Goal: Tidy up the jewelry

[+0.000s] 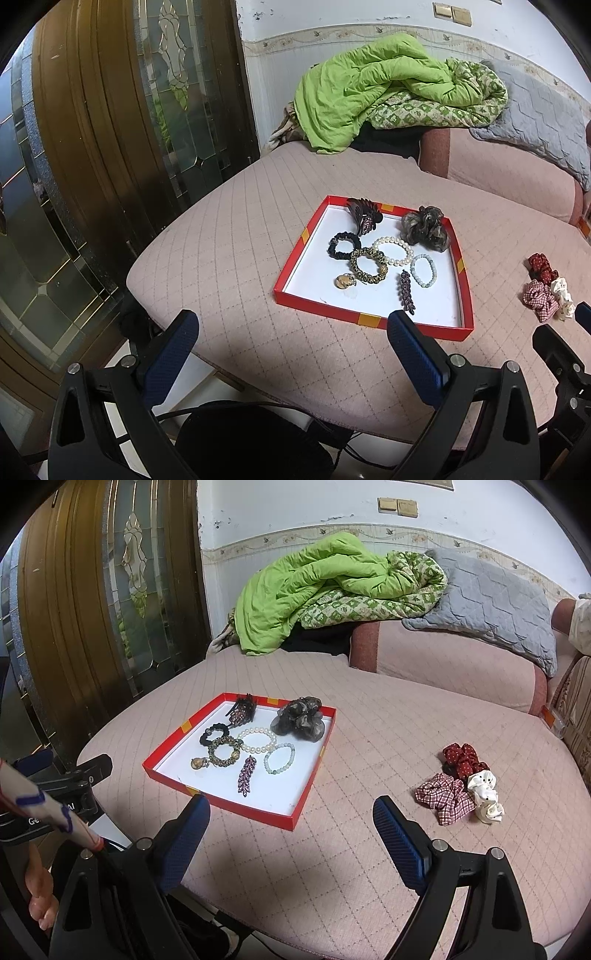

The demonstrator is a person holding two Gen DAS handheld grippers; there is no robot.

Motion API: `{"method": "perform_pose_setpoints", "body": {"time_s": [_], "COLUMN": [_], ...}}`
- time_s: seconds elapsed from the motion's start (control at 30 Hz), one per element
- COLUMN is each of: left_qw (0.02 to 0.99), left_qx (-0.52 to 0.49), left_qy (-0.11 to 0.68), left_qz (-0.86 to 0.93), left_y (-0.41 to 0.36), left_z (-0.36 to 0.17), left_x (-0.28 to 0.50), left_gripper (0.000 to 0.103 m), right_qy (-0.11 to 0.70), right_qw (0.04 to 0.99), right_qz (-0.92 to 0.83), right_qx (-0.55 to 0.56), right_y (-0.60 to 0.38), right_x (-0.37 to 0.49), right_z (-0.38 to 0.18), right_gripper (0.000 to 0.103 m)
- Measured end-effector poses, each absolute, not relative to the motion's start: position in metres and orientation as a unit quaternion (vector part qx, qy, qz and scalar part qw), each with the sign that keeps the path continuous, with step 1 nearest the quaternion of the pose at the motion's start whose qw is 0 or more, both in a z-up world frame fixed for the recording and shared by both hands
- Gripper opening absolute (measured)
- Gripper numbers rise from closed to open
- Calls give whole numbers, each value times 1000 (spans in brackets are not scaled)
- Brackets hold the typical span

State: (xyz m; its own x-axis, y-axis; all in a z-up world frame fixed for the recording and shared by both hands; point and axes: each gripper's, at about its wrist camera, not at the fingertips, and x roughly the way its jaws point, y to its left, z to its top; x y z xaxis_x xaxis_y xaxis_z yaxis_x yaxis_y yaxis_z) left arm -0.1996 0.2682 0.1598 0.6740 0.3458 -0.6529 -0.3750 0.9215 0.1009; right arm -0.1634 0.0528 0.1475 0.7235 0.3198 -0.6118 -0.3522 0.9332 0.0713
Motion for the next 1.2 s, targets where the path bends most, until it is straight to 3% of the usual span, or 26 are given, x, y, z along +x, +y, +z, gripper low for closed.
{"method": "perform_pose_setpoints", "body": {"time_s": [1.2], "left_qw": [908], "left_qx": [-26], "left_qy": [366], "left_qz": [202], "left_y": [279], "left_z": [153], "left_x": [-182], "left_gripper": [101], "right_qy": [337], "right_qw": [925], "right_qz": [174], "right_qx": [-19], "right_y": [50], "right_x": [-160], "right_z": [139], "right_gripper": [93]}}
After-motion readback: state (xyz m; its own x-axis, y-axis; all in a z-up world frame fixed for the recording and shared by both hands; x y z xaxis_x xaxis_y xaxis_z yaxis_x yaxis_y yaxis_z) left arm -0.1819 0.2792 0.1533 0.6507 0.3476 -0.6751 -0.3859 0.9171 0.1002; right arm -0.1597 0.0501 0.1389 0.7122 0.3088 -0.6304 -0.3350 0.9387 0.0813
